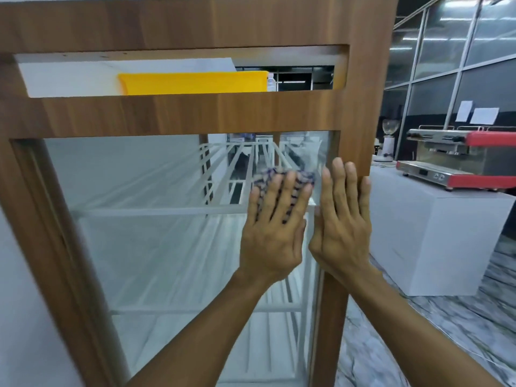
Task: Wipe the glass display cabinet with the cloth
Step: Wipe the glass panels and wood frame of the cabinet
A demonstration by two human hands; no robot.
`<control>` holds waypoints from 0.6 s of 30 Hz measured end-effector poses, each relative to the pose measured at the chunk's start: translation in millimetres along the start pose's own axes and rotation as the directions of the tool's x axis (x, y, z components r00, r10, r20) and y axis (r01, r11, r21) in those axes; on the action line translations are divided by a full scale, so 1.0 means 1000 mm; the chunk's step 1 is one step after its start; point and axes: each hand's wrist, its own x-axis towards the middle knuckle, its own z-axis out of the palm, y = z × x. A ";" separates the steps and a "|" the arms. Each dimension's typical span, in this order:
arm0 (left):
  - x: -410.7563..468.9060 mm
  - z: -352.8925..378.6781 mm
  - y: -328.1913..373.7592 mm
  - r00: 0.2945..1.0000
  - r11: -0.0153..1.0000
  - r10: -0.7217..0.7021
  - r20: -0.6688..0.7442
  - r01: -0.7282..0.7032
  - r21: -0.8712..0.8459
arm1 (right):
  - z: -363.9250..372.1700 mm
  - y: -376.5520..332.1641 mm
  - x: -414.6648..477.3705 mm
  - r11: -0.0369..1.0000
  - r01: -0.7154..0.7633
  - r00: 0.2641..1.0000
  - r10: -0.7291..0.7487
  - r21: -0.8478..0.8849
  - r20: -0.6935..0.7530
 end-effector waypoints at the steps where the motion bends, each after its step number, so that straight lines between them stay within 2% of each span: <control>1: -0.007 0.002 -0.002 0.998 0.998 0.054 0.028 -0.054 0.010 | -0.002 0.006 -0.002 1.000 0.015 1.000 -0.015 0.019 0.008; 3: -0.014 0.004 -0.005 0.997 0.997 0.066 0.030 -0.068 0.049 | -0.005 0.017 -0.009 0.999 0.022 1.000 -0.022 0.046 0.013; 7: 0.014 0.014 0.024 0.993 0.994 -0.104 -0.059 0.107 0.039 | -0.003 0.031 -0.020 0.982 0.010 1.000 -0.012 0.187 0.006; 11: 0.013 0.021 0.038 0.997 0.997 -0.076 -0.001 0.076 0.011 | -0.002 0.032 -0.021 0.975 0.011 1.000 -0.010 0.221 -0.005; 15: -0.002 0.012 0.020 0.999 0.998 0.023 0.049 -0.026 0.065 | 0.001 0.019 -0.021 0.991 -0.034 0.998 0.041 0.126 -0.049; 18: -0.006 0.005 0.009 1.000 0.997 -0.017 0.021 0.016 0.070 | 0.005 -0.003 -0.021 0.998 -0.043 0.996 0.046 0.039 -0.071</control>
